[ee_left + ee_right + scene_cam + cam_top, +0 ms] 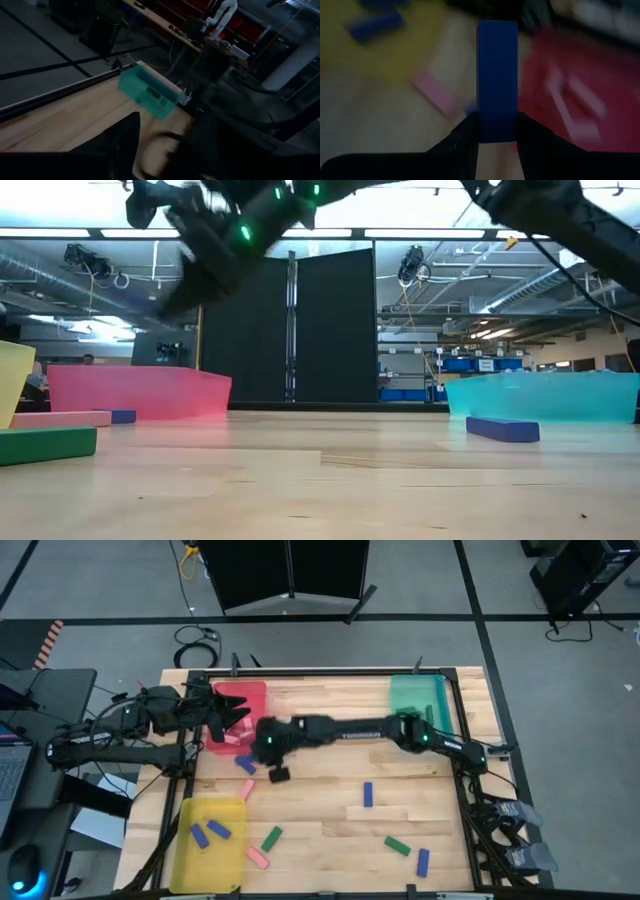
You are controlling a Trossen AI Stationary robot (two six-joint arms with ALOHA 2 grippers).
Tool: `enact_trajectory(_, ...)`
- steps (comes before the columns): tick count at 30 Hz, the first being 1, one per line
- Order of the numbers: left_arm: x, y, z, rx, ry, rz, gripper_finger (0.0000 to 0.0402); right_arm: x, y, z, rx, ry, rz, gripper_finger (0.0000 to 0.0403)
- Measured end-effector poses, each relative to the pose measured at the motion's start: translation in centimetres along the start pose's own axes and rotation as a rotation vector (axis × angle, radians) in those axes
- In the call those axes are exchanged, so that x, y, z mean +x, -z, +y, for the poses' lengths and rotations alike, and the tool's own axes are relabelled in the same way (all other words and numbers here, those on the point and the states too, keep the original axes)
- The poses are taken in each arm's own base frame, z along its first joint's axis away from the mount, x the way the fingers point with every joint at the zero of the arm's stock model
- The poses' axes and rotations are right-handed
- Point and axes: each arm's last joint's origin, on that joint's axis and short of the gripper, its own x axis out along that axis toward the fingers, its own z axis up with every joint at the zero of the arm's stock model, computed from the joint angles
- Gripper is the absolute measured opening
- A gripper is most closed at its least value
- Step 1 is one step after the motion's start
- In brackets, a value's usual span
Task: Sort blocks
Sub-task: Put the blue block into the yellow bin
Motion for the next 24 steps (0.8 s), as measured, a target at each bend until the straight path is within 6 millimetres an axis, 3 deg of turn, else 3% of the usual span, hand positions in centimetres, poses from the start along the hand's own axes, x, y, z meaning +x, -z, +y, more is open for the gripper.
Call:
enact_trajectory(6,0.0,0.0,0.0,-0.001,0.002,0.001,0.0250,0.2,-4.0,7.0,-0.022,-0.051,-0.239,0.0112)
enact_trajectory(10,0.0,0.0,0.0,-0.004,0.003,-0.002,0.0250,1.0,-5.2,9.7,0.006,-0.065,-0.410,0.0112)
enact_trajectory(17,0.0,-0.2,-0.1,-0.010,0.018,-0.020,0.0250,5.1,-3.4,11.1,0.129,-0.106,-0.455,0.0112)
enact_trajectory(24,0.0,-0.2,-0.2,-0.009,0.020,-0.023,0.0250,5.1,-3.5,10.9,0.166,-0.110,-0.476,0.0112)
